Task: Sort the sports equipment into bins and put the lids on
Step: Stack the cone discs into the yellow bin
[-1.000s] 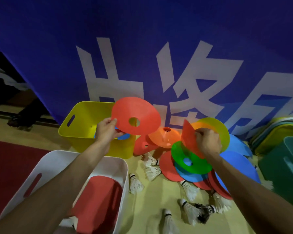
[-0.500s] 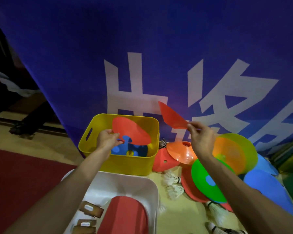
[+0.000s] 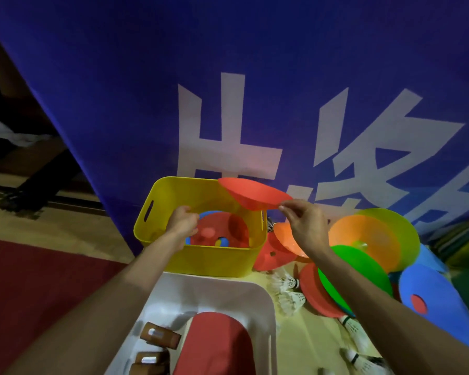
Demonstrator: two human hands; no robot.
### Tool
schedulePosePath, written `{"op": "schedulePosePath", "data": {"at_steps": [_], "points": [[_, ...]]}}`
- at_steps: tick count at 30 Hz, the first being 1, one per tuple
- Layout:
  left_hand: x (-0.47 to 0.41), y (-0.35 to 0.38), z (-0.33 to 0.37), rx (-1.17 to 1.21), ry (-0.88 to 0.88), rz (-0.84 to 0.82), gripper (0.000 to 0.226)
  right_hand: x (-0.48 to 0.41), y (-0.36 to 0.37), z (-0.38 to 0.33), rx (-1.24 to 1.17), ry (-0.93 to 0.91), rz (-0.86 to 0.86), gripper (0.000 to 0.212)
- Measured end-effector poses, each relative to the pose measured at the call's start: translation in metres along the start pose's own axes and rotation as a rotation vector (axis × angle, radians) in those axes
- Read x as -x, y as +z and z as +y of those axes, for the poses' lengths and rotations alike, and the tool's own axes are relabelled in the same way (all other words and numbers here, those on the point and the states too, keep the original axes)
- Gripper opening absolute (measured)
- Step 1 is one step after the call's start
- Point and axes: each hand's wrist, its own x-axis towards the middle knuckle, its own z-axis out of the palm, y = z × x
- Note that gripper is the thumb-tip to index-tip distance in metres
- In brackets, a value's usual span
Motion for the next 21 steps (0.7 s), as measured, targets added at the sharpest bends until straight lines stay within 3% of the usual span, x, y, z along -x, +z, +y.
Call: {"op": "schedulePosePath", "data": {"at_steps": [7,13,21], "points": [[0.012,-0.03,0.004,0.02,0.168,0.075,0.037,0.001,0.038,-0.016,-0.012,-0.042,-0.104,0.015],[0.032,-0.036,0.011,0.027,0.254,0.024,0.026,0.006,0.055,-0.012,0.142,0.036,-0.355,0.032],[0.059,-0.001,0.018,0.017,0.272,-0.11,0.019,0.013,0.018,0.012,0.148,0.06,-0.365,0.031]]}}
